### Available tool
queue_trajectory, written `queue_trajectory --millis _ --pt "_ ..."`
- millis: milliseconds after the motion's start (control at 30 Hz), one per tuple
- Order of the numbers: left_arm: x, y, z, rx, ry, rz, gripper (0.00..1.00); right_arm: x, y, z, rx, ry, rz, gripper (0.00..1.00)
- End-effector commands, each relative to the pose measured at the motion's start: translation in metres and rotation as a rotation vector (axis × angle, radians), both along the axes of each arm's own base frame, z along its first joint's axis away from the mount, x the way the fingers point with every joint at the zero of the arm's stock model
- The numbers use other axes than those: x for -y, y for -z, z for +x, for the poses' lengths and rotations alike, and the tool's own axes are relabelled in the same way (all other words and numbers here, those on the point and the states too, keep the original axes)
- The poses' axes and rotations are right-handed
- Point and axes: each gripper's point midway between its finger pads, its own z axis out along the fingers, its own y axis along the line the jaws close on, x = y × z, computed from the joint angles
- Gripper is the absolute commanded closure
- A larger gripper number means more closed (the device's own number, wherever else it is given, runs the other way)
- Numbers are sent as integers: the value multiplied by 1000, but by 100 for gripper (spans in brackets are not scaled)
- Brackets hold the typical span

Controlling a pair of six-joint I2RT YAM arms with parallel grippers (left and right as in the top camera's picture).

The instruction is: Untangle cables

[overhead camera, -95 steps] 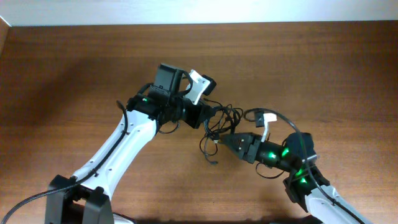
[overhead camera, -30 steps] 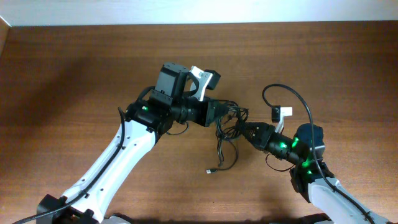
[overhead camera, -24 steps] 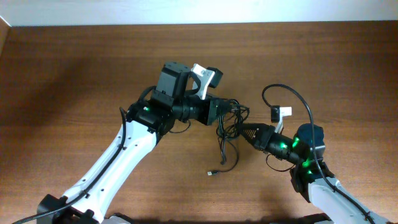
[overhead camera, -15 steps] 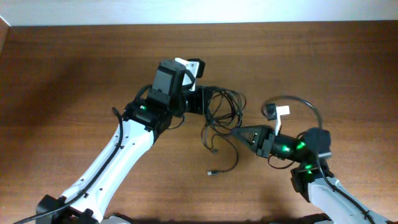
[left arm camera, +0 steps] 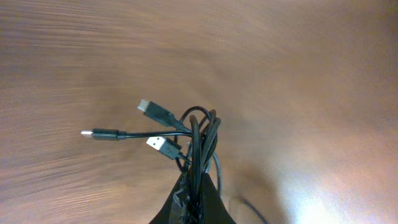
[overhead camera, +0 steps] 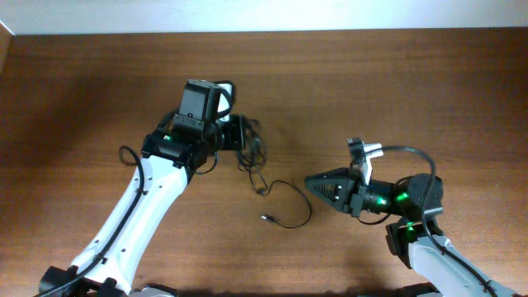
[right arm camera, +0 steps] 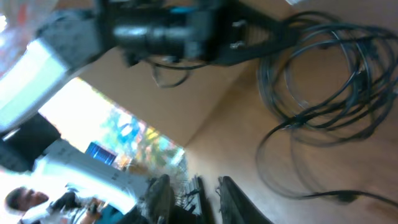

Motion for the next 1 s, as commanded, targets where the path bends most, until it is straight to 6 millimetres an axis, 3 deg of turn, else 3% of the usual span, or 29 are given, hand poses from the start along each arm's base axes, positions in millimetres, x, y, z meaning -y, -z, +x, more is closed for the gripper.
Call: queue_trajectory --millis 0,67,167,367,500,633,700,767,800,867,967 --pt "71 -34 -48 99 593 -242 100 14 28 39 -163 240 -41 63" --pt "76 -39 -54 121 652 -266 100 21 44 48 -238 314 -69 60" --pt "77 -39 -55 118 654 -269 100 20 44 46 -243 306 -70 59" --pt "87 -40 -61 112 677 -279 100 -3 44 33 -307 247 -53 60" --pt "99 -43 -67 63 648 -323 100 -10 47 39 -299 321 -66 60" --pt "123 -60 -94 27 758 -460 100 -7 54 51 -302 417 -80 61" --pt "129 -63 -102 19 793 -484 100 -5 55 54 -303 441 -82 72" --pt "132 -64 -106 15 807 -492 100 -5 55 54 -302 442 -82 96" --pt "132 -64 -106 16 807 -492 100 -5 55 53 -299 436 -84 96" --pt "116 -48 -80 42 683 -365 100 -16 53 39 -186 324 -130 96" --pt "71 -22 -41 -21 360 -222 100 -30 48 10 -25 124 -164 96"
